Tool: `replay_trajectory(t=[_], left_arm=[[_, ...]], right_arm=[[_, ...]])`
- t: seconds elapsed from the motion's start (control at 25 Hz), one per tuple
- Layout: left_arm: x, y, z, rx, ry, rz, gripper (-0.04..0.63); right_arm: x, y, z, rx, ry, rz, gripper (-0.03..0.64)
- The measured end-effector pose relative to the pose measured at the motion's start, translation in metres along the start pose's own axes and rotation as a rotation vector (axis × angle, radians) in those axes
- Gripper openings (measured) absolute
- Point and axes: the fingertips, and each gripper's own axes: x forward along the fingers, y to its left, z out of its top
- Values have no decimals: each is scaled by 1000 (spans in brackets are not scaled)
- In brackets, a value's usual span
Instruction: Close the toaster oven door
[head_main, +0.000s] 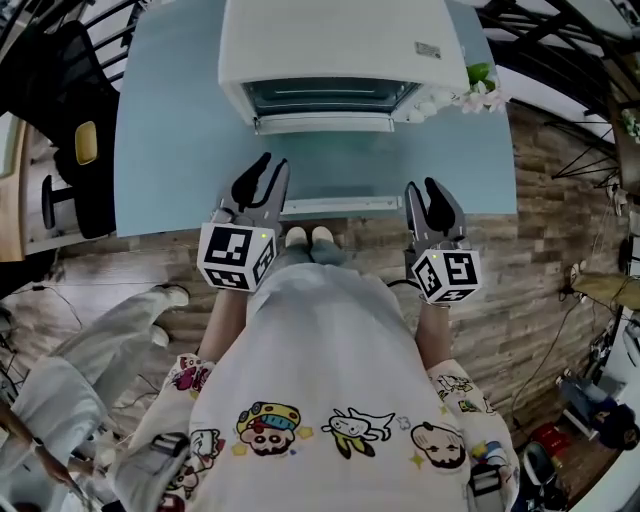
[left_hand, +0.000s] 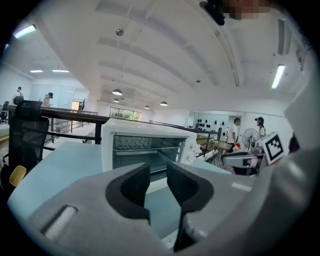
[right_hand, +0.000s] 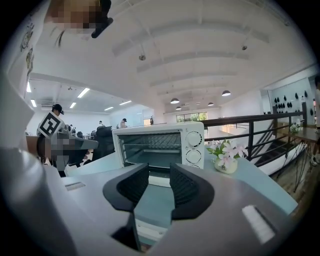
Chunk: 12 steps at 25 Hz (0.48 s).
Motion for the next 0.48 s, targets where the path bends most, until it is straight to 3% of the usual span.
replay_trajectory(t=[0.48], left_arm=[[10,-20,-16,-3,38,-62,97]], right_arm=[[-8,-2,-28,31,47,-29,130]])
